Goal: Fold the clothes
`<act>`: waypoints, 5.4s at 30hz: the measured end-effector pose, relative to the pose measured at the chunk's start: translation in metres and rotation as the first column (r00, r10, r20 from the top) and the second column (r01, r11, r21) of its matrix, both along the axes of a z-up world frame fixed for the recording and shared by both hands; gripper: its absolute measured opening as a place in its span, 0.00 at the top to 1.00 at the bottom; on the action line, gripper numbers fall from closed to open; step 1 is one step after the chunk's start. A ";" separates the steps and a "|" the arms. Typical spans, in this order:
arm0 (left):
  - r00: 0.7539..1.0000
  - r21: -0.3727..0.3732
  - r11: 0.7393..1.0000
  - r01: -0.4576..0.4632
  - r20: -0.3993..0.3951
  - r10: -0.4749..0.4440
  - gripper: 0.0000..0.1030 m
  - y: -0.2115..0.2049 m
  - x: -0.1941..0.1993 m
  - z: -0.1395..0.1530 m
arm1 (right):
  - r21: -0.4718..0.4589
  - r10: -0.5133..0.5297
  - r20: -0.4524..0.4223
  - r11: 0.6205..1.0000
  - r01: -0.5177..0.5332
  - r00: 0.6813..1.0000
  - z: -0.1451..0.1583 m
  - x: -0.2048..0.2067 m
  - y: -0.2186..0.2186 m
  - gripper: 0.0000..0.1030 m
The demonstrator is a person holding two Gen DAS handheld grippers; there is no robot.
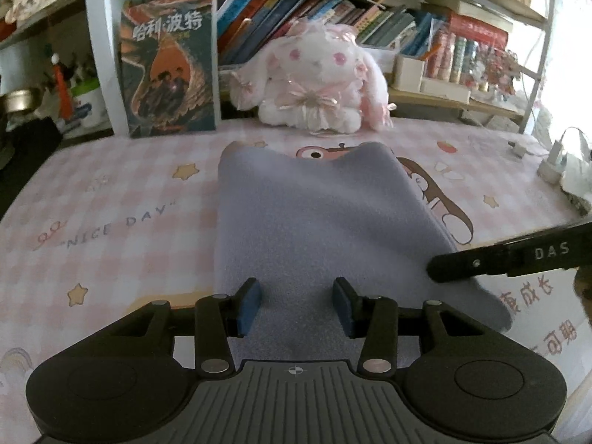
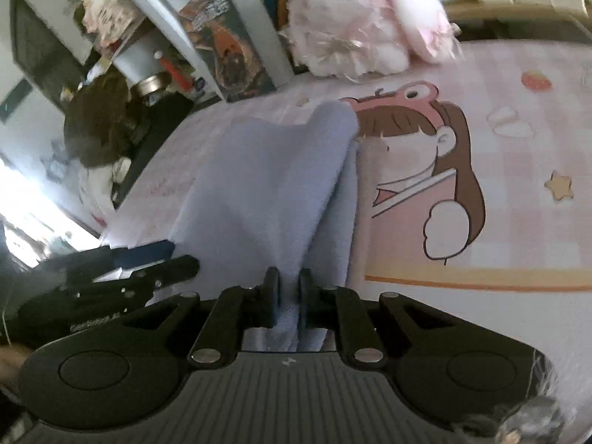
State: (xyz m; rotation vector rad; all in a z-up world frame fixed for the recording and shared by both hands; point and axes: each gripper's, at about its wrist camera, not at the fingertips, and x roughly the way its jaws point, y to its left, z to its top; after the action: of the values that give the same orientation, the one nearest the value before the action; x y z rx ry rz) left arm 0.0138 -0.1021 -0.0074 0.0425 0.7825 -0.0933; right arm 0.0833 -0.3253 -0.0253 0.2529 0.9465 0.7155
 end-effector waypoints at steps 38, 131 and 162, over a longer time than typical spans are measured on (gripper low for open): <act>0.978 -0.409 0.904 -0.123 -0.207 0.039 0.59 0.056 -0.010 -0.010 | -0.258 0.000 0.041 0.966 0.010 0.999 0.028 -0.066 0.021 0.81; 0.976 -0.371 0.904 -0.214 -0.048 0.211 0.44 0.131 0.144 -0.015 | -0.229 -0.044 0.143 0.971 0.076 0.989 0.002 0.126 0.092 0.52; 0.989 -0.054 0.992 -0.112 0.094 0.117 0.09 0.060 0.011 0.018 | -0.305 -0.294 0.327 0.867 0.394 0.898 0.027 -0.033 0.051 0.11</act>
State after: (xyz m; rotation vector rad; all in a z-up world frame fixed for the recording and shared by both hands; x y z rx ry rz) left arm 0.0249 -0.0424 0.0102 -0.0441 0.6839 -0.0010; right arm 0.0505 -0.2741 0.0013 -0.0089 0.7261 0.2205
